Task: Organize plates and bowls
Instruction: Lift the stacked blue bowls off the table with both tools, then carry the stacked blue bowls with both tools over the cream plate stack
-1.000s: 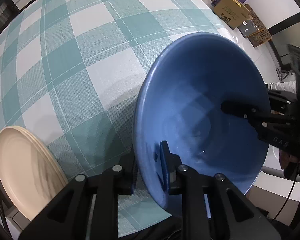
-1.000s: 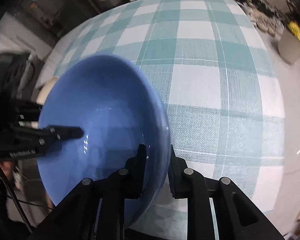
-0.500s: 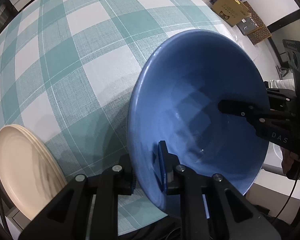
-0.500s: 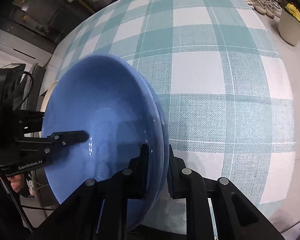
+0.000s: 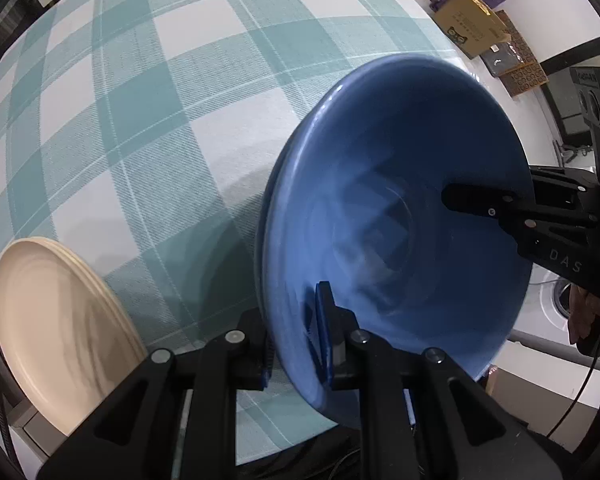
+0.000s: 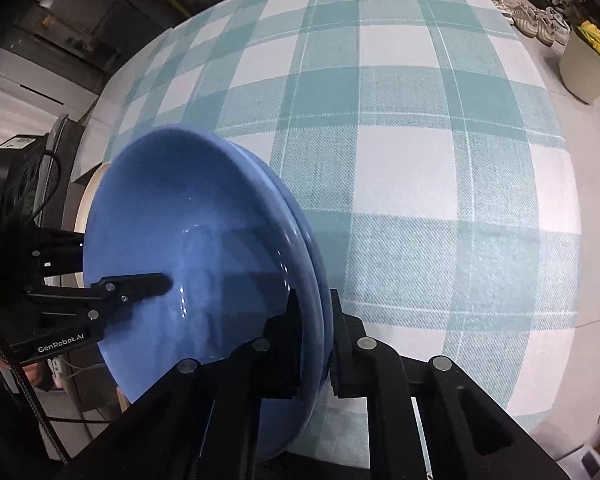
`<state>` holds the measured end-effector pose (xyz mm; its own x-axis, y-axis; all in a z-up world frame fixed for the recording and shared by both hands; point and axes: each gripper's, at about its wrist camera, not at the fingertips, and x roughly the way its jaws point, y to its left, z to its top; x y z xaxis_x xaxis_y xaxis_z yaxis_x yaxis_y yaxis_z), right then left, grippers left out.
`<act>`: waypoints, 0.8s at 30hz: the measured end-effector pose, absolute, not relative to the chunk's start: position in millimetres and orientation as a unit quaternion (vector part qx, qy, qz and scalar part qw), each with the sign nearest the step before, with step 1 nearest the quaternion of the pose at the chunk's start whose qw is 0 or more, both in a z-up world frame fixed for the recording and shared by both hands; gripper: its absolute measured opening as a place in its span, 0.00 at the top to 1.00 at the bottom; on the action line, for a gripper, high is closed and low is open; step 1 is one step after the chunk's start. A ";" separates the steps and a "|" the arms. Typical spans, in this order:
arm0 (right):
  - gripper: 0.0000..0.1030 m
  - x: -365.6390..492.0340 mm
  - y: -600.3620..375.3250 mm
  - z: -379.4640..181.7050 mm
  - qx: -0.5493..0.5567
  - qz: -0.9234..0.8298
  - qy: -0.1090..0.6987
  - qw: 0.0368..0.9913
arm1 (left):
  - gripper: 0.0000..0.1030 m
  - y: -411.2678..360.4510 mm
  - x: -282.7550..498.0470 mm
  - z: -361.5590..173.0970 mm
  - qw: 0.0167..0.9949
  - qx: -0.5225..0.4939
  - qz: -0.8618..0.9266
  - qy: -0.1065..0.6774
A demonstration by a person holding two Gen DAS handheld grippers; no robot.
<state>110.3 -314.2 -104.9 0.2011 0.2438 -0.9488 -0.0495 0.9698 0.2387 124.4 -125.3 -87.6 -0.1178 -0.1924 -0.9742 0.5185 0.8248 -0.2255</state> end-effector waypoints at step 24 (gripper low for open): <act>0.82 99.8 -298.3 -123.2 0.088 0.112 0.673 0.726 | 0.62 -103.9 107.6 -83.1 0.657 0.146 -0.246 0.697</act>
<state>99.8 -298.3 -123.2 0.0702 0.2806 -0.9573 -0.0447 0.9596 0.2780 107.6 -103.9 -83.1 -0.0943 -0.1197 -0.9883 0.5279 0.8357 -0.1516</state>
